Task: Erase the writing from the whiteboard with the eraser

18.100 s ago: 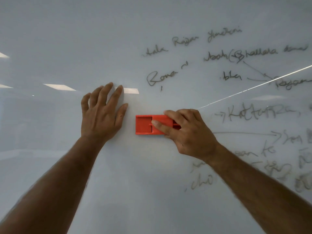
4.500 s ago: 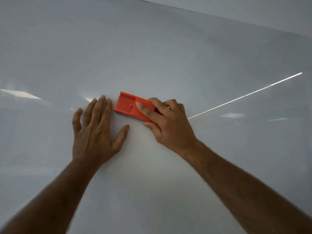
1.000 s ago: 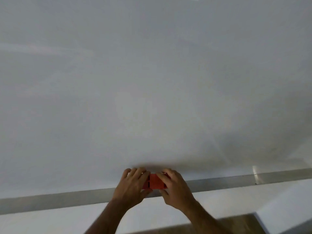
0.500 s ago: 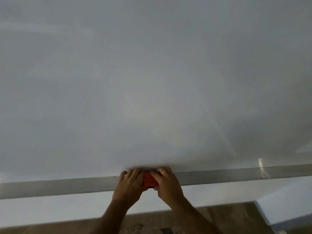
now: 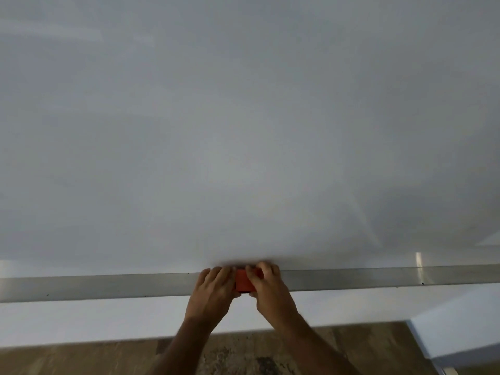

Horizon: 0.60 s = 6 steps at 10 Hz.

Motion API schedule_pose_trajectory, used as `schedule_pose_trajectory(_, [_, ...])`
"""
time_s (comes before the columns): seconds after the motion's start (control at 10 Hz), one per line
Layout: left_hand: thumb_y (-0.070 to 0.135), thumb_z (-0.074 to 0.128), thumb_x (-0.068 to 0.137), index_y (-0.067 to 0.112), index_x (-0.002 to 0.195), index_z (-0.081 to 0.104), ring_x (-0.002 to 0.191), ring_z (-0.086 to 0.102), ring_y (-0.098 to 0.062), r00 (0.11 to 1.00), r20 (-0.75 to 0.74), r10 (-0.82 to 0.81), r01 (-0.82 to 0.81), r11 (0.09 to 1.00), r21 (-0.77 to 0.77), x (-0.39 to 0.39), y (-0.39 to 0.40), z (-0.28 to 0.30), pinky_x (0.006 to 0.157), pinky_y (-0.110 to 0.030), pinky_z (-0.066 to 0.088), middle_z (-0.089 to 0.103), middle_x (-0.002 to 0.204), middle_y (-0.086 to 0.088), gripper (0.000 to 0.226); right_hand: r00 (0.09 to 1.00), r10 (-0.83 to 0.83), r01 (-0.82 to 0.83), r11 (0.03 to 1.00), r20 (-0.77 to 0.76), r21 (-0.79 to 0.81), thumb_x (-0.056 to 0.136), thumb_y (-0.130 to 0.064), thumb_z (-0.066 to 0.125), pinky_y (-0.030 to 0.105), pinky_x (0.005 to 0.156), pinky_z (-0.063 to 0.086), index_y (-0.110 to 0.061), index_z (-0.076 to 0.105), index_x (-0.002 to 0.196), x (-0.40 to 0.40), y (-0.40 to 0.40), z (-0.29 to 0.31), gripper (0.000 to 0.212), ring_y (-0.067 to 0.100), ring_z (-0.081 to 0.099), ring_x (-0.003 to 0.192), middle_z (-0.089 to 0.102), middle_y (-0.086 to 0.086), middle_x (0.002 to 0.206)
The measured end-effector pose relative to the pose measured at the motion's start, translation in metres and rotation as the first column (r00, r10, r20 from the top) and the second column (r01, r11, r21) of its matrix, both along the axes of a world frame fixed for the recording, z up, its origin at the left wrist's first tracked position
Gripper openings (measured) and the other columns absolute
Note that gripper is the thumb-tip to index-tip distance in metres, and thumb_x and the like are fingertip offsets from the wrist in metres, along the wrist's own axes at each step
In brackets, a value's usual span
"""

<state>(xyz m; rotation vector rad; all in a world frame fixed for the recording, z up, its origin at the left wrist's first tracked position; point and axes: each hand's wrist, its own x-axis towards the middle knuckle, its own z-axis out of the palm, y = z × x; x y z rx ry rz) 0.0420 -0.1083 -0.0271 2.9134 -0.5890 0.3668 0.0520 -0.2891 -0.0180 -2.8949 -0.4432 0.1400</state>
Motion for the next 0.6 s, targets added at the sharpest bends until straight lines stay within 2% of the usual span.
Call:
schedule_pose_trajectory(0.3, [0.039,0.102,0.042,0.013,0.096,0.082,0.089,0.078,-0.019,0.999,0.032,-0.003,0.003,1.0,0.01,-0.008,0.0,0.005,0.077,-0.041,0.064,0.08,0.096,0.0,0.063,0.999,-0.031,0.029,0.998,0.04,0.054,0.096,-0.016,0.063,0.038,0.112,0.045,-0.013,0.04,0.15,-0.01,0.004,0.002,0.058,0.029,0.035,0.144,0.043,0.007,0.152])
schedule_pose_trajectory(0.4, [0.047,0.101,0.04,0.015,0.094,0.083,0.092,0.078,-0.017,1.0,0.008,0.005,-0.005,0.999,0.047,-0.011,0.001,0.008,0.078,-0.04,0.064,0.081,0.097,0.002,0.066,0.999,-0.037,0.034,0.997,0.03,0.074,0.1,-0.017,0.057,0.037,0.117,0.039,-0.014,0.036,0.153,-0.012,0.004,0.003,0.057,0.025,0.024,0.15,0.036,0.005,0.158])
schedule_pose_trajectory(0.5, [0.053,0.098,0.045,0.016,0.097,0.083,0.094,0.078,-0.018,1.0,0.006,0.022,-0.022,1.0,0.015,-0.017,0.004,0.015,0.08,-0.041,0.064,0.081,0.099,0.002,0.065,0.999,-0.035,0.032,0.995,0.038,0.09,0.102,-0.019,0.053,0.033,0.121,0.032,-0.018,0.032,0.155,-0.015,-0.002,0.005,0.057,0.019,0.016,0.153,0.031,0.0,0.161])
schedule_pose_trajectory(0.6, [0.056,0.084,0.067,0.016,0.105,0.081,0.1,0.077,-0.022,0.996,0.067,0.053,-0.051,0.998,-0.033,-0.024,0.004,0.021,0.085,-0.044,0.063,0.08,0.106,0.001,0.055,0.992,-0.108,0.091,0.974,0.071,0.207,0.102,-0.025,0.055,0.024,0.121,0.025,-0.022,0.039,0.153,-0.024,-0.011,0.021,0.053,0.013,0.022,0.151,0.036,-0.005,0.16])
